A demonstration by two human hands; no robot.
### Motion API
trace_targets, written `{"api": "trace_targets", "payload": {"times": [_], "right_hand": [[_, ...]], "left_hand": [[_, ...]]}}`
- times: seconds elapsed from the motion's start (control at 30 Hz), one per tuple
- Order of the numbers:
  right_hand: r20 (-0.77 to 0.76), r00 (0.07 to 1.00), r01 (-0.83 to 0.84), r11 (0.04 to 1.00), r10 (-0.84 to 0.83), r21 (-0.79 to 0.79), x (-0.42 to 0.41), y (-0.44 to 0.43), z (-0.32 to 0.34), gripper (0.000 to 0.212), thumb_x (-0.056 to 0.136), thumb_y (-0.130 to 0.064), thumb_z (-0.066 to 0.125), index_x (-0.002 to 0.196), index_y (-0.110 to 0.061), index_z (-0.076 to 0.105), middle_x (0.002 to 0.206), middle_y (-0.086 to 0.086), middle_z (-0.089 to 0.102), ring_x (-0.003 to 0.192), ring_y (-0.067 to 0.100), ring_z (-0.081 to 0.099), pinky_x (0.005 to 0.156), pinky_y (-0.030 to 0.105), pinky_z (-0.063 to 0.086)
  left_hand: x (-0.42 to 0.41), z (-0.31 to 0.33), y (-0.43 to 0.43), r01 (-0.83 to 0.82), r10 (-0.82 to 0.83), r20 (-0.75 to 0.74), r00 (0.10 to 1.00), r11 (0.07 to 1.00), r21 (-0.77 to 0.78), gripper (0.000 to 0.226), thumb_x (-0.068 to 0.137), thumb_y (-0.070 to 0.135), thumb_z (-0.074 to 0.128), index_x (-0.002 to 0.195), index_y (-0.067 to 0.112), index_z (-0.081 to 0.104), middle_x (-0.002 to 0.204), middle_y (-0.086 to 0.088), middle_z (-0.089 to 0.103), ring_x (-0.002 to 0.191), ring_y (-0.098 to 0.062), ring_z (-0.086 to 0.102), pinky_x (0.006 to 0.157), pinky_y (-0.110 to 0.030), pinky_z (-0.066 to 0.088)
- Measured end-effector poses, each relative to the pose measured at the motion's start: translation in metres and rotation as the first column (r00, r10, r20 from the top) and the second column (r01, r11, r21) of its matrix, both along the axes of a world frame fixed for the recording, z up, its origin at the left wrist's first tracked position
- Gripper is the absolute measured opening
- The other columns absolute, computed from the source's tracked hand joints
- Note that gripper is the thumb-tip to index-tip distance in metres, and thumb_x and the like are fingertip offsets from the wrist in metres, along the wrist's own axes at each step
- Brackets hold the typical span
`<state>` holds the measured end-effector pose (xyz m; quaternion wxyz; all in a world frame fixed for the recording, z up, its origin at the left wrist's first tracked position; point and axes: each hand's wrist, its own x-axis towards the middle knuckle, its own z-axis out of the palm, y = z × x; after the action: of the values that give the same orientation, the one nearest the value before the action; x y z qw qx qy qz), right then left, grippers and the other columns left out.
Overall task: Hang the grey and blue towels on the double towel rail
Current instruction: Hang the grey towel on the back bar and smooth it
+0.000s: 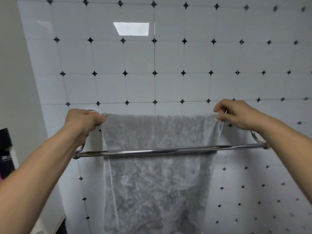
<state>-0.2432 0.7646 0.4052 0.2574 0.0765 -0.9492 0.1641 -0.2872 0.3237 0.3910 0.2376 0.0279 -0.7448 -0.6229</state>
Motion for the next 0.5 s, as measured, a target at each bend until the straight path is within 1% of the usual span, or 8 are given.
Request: {"api": "trace_targets", "payload": {"times": [0.07,0.1,0.17,0.2,0.27,0.37,0.43,0.5], "right_hand": [[-0.023,1.000,0.007,0.998,-0.008,-0.056,0.006,0.009,0.005,0.018,0.090,-0.011,0.062,0.099,-0.026,0.062,0.080,-0.013,0.063,0.069,-0.011,0.059,0.057,0.005,0.038],[-0.033,0.999,0.016,0.998,-0.018,-0.062,0.009,0.013,0.006,0.018,0.090,-0.011,0.062,0.098,-0.026,0.063,0.080,-0.013,0.063,0.070,-0.008,0.059,0.058,0.006,0.038],[-0.045,0.998,0.046,0.996,-0.049,-0.070,0.013,0.017,0.006,0.017,0.089,-0.013,0.064,0.093,-0.029,0.063,0.081,-0.012,0.061,0.074,0.002,0.058,0.063,0.016,0.039],[-0.051,0.996,0.064,0.995,-0.068,-0.082,0.015,0.018,0.004,0.017,0.088,-0.015,0.066,0.090,-0.031,0.063,0.082,-0.010,0.061,0.077,0.010,0.058,0.066,0.021,0.040],[-0.030,0.996,0.085,0.992,-0.088,-0.088,0.018,0.016,-0.003,0.017,0.082,-0.022,0.073,0.087,-0.035,0.063,0.083,-0.008,0.063,0.079,0.016,0.059,0.069,0.029,0.042],[-0.012,0.993,0.118,0.993,-0.119,-0.020,0.016,0.002,-0.018,0.021,0.075,-0.038,0.078,0.088,-0.038,0.062,0.084,-0.012,0.062,0.079,0.010,0.058,0.075,0.035,0.047],[-0.087,0.986,0.143,0.990,-0.144,-0.017,0.012,-0.006,-0.022,0.020,0.076,-0.043,0.074,0.089,-0.036,0.060,0.083,-0.012,0.063,0.079,0.010,0.057,0.072,0.034,0.044],[-0.146,0.971,0.198,0.979,-0.188,0.055,0.008,-0.012,-0.021,0.016,0.081,-0.041,0.070,0.090,-0.035,0.058,0.086,-0.011,0.060,0.080,0.016,0.053,0.070,0.033,0.036]], "left_hand": [[-0.003,0.001,-0.002,0.005,-0.006,-0.028,1.000,0.999,-0.037,0.019,0.075,-0.001,0.076,0.065,0.007,0.061,0.044,0.001,0.056,0.030,-0.001,0.044,0.030,-0.009,0.030],[-0.005,0.000,-0.003,0.003,-0.005,-0.040,0.999,0.998,-0.057,0.019,0.075,-0.001,0.076,0.066,0.007,0.062,0.050,-0.002,0.057,0.030,0.000,0.045,0.034,-0.009,0.035],[-0.009,-0.003,-0.004,-0.005,0.000,-0.060,0.998,0.996,-0.091,0.015,0.076,0.001,0.077,0.069,0.003,0.064,0.063,-0.004,0.057,0.044,-0.008,0.049,0.049,-0.016,0.041],[-0.011,-0.005,-0.004,-0.003,-0.004,-0.068,0.998,0.994,-0.105,0.014,0.076,0.002,0.078,0.072,0.000,0.065,0.064,-0.005,0.056,0.050,-0.013,0.047,0.053,-0.020,0.039],[-0.015,-0.008,-0.005,-0.005,-0.005,-0.080,0.997,0.991,-0.131,0.017,0.075,0.005,0.079,0.069,0.001,0.064,0.061,-0.008,0.053,0.052,-0.019,0.041,0.054,-0.025,0.035],[-0.020,-0.011,-0.009,-0.005,-0.006,-0.073,0.997,0.989,-0.148,0.023,0.073,0.008,0.080,0.060,0.009,0.062,0.056,-0.008,0.053,0.049,-0.021,0.042,0.055,-0.026,0.037],[-0.022,-0.012,-0.009,0.000,-0.009,-0.057,0.998,0.987,-0.163,0.028,0.072,0.009,0.081,0.055,0.012,0.059,0.045,0.001,0.052,0.046,-0.021,0.044,0.055,-0.027,0.040],[-0.021,-0.013,-0.005,0.002,-0.010,-0.044,0.999,0.985,-0.171,0.036,0.071,0.009,0.081,0.049,0.015,0.053,0.035,0.011,0.048,0.045,-0.019,0.043,0.055,-0.028,0.041]]}}
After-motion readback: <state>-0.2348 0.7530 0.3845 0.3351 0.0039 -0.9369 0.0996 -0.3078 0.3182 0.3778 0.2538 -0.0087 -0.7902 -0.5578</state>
